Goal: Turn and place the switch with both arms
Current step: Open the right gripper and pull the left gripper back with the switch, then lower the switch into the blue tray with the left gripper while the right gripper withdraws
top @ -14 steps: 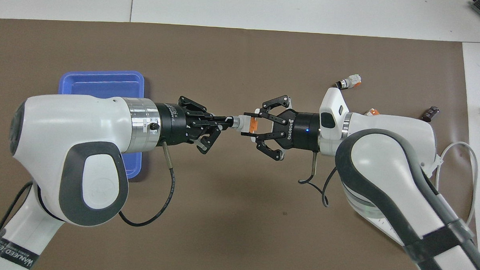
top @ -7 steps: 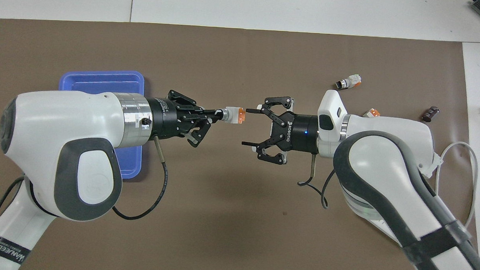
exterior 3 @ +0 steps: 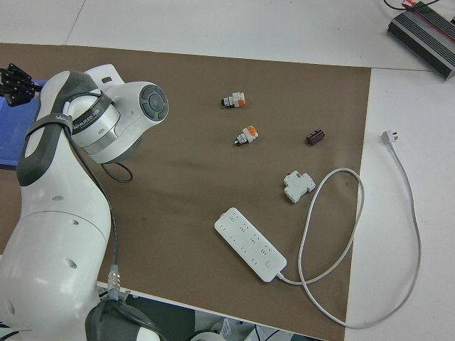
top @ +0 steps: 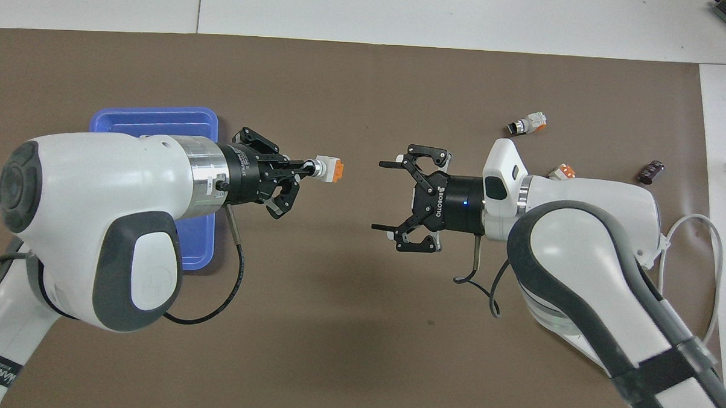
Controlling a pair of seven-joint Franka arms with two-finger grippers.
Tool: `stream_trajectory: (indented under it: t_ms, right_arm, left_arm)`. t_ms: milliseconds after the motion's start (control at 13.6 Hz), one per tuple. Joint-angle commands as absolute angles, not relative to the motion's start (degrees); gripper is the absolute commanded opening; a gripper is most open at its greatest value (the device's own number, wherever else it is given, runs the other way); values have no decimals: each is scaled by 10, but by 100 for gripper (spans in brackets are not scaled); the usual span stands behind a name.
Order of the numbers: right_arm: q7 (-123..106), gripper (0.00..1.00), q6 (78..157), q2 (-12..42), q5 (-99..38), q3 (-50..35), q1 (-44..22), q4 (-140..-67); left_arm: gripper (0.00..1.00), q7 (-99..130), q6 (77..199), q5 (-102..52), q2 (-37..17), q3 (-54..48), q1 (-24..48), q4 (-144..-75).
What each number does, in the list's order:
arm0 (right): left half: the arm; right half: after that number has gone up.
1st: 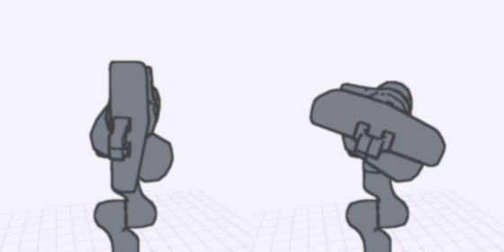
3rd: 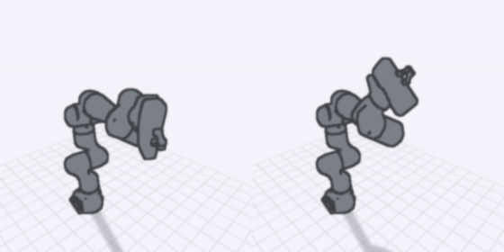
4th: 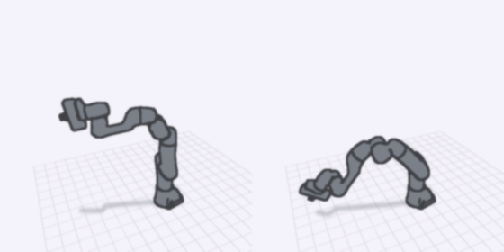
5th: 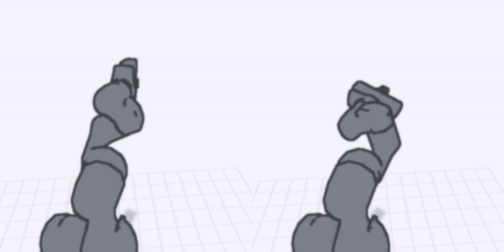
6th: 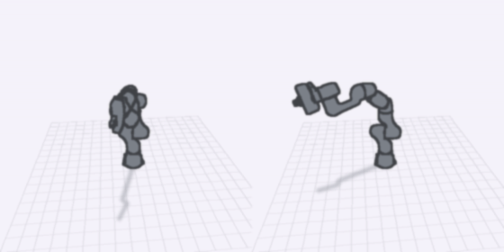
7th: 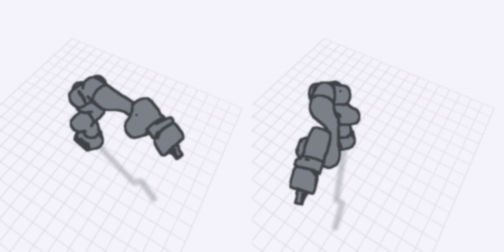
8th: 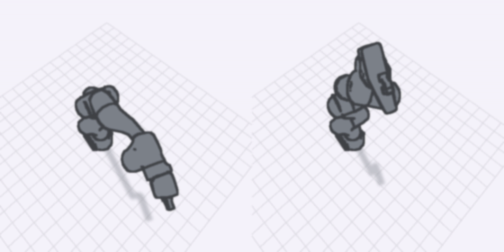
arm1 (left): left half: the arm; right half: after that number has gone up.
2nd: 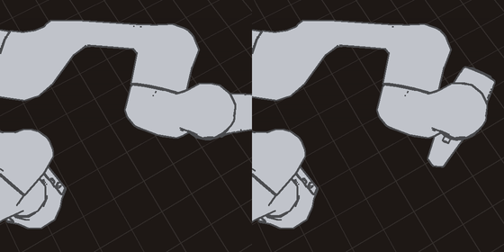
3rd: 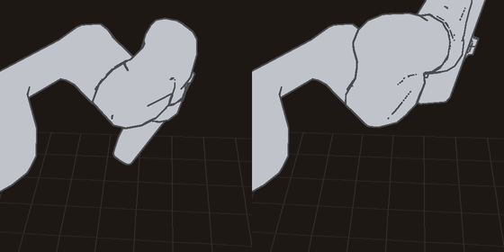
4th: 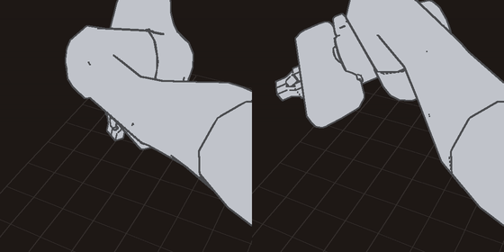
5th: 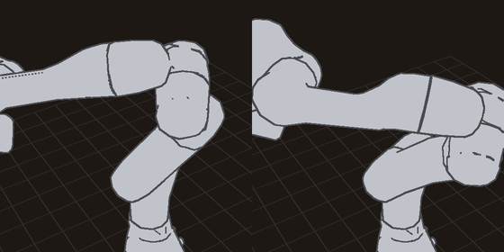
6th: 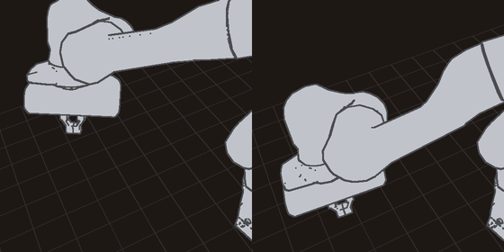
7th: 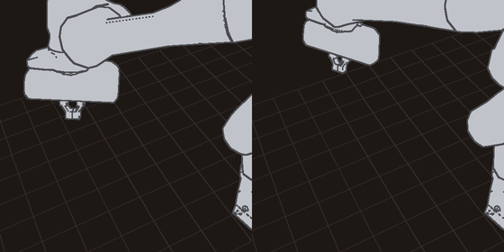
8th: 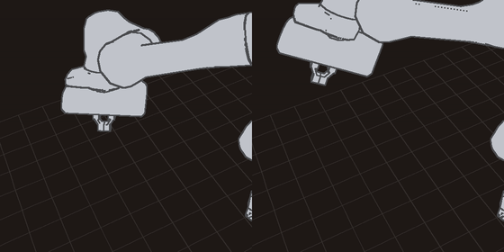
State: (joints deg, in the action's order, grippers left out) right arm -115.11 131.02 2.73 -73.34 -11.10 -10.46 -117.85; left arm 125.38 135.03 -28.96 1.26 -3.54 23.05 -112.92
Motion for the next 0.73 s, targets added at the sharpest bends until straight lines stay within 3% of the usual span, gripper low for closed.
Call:
stream_trajectory:
  t_ms: [0, 367, 661]
  right_arm:
    - [-1096, 100, 1310, 11, -639, -112, -80, -1175]
    - [-943, 100, 1302, 4, -337, -111, -55, -1097]
    - [-798, 100, 1254, -3, -203, -108, -52, -1054]
  left_arm:
    - [0, 1162, 1330, -246, 17, -33, 236, -1133]
    - [0, 920, 1259, -177, 23, -32, 214, -1133]
    - [0, 720, 1190, -131, 30, -32, 171, -1133]
